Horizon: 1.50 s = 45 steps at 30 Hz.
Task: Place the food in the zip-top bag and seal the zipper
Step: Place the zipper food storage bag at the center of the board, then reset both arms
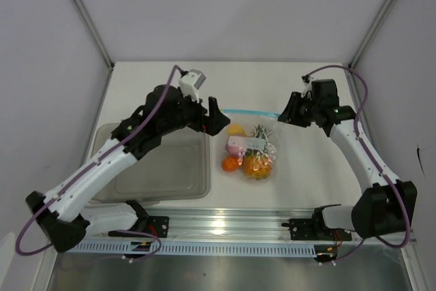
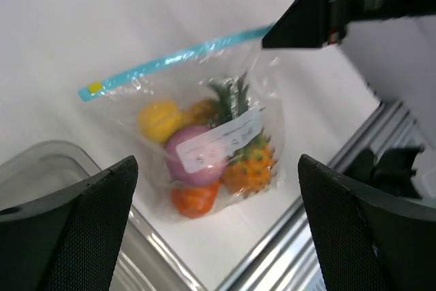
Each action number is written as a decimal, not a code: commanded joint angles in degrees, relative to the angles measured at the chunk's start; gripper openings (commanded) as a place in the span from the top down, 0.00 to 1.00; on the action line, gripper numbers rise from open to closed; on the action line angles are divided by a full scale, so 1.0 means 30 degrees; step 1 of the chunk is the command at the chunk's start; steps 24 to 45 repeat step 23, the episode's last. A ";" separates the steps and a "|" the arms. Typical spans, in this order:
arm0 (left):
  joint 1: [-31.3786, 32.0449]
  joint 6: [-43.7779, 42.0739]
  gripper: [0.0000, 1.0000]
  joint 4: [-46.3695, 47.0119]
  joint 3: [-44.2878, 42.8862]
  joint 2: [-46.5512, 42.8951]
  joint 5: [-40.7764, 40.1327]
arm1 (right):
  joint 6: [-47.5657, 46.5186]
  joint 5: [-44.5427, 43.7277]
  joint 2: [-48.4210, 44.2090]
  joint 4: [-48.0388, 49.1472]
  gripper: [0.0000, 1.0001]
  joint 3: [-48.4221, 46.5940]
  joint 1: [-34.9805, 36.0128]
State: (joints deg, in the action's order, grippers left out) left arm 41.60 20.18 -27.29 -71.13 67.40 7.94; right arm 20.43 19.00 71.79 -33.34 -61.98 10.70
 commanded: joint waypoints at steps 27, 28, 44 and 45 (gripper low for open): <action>0.1015 0.7918 0.00 0.2322 1.3834 -1.7538 0.0686 | 0.7546 -1.2338 -0.9844 -0.4509 0.00 0.4415 1.3883; 0.1015 0.7918 0.00 0.2322 1.3834 -1.7538 0.0686 | 0.7546 -1.2338 -0.9844 -0.4509 0.00 0.4415 1.3883; 0.1015 0.7918 0.00 0.2322 1.3834 -1.7538 0.0686 | 0.7546 -1.2338 -0.9844 -0.4509 0.00 0.4415 1.3883; 0.1015 0.7918 0.00 0.2322 1.3834 -1.7538 0.0686 | 0.7546 -1.2338 -0.9844 -0.4509 0.00 0.4415 1.3883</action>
